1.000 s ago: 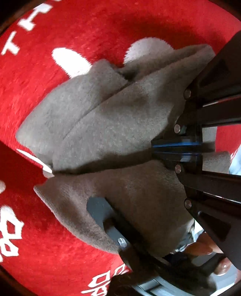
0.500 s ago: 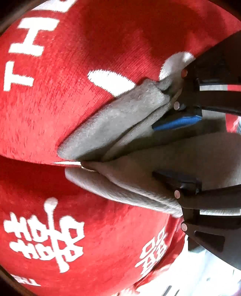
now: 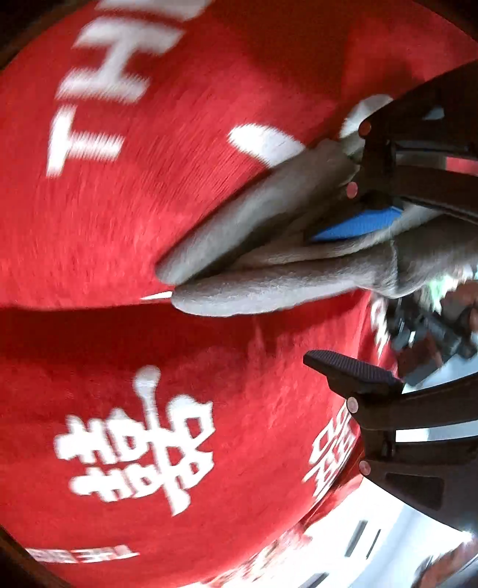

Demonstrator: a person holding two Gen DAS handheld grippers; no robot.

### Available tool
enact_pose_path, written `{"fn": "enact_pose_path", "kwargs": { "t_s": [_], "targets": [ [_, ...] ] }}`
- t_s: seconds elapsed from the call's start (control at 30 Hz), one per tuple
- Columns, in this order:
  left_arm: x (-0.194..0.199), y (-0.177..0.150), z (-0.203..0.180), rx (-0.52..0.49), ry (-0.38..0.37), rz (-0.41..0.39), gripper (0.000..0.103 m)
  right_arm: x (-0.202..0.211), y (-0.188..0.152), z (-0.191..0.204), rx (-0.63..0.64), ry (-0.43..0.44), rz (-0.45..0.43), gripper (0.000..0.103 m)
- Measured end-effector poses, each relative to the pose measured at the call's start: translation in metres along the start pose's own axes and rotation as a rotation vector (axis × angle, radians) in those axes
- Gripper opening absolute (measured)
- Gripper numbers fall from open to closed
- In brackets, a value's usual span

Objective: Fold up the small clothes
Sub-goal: 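Fold the sweater bundle over with the right tool and lower it flat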

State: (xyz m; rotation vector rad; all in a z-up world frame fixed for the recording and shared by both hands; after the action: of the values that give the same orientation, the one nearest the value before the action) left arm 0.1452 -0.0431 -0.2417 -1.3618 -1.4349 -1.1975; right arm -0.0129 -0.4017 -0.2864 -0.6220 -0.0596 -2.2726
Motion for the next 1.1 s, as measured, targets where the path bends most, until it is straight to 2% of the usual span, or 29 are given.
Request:
{"fn": "enact_pose_path", "kwargs": {
  "t_s": [0.03, 0.07, 0.1, 0.17, 0.27, 0.37, 0.4, 0.5, 0.63, 0.73, 0.83, 0.93, 1.03, 1.1],
  "targets": [
    [-0.002, 0.001, -0.005, 0.001, 0.002, 0.006, 0.061, -0.009, -0.002, 0.007, 0.044, -0.057, 0.029, 0.054],
    [0.0, 0.001, -0.011, 0.0, 0.003, 0.005, 0.061, -0.015, -0.001, 0.017, 0.126, -0.149, 0.07, 0.025],
    [0.001, 0.0, -0.013, -0.007, 0.0, -0.001, 0.061, -0.019, -0.002, 0.025, 0.196, -0.224, 0.101, 0.014],
    [-0.001, -0.002, -0.02, -0.035, -0.005, -0.011, 0.061, -0.02, -0.007, 0.047, 0.352, -0.319, 0.123, 0.015],
    [-0.009, -0.009, -0.028, -0.095, 0.022, 0.006, 0.061, -0.015, -0.011, 0.063, 0.446, -0.364, 0.102, 0.014],
    [-0.022, -0.02, -0.027, -0.127, 0.059, 0.003, 0.082, -0.018, -0.012, 0.048, 0.481, -0.485, 0.129, 0.014],
    [-0.022, -0.021, -0.026, -0.125, 0.05, 0.001, 0.082, -0.021, -0.013, 0.04, 0.477, -0.515, 0.144, 0.014],
    [-0.016, -0.021, -0.023, -0.116, 0.051, -0.002, 0.082, -0.017, -0.011, 0.032, 0.439, -0.518, 0.127, 0.018],
    [-0.002, -0.021, -0.018, -0.142, 0.084, -0.023, 0.082, 0.0, -0.016, 0.043, 0.481, -0.635, 0.099, 0.02],
    [0.009, -0.024, -0.015, -0.13, 0.05, -0.011, 0.081, 0.012, -0.026, 0.062, 0.506, -0.646, 0.083, 0.019],
    [0.019, -0.036, -0.02, -0.134, 0.014, 0.01, 0.081, 0.02, -0.041, 0.087, 0.55, -0.564, 0.081, 0.019],
    [0.012, -0.053, -0.03, -0.158, 0.02, 0.043, 0.081, 0.013, -0.067, 0.103, 0.611, -0.504, 0.143, 0.019],
    [-0.004, -0.073, -0.034, -0.17, 0.042, 0.077, 0.081, -0.006, -0.088, 0.098, 0.659, -0.552, 0.237, 0.019],
    [-0.017, -0.085, -0.031, -0.182, 0.069, 0.1, 0.081, -0.014, -0.093, 0.076, 0.683, -0.669, 0.281, 0.019]
  ]
}}
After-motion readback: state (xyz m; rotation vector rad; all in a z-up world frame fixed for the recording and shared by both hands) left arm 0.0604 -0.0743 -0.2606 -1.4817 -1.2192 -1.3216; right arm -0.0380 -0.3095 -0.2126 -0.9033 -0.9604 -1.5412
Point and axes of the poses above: each gripper's, at about its wrist camera, not at the fingertips, and x roughly against the way its jaws point, z to its left, y to its top, the point moved 3 cm from there along -x, roughly the way its jaws point, and after that the axes turned 12 degrees about x, right-handed, at the moved point
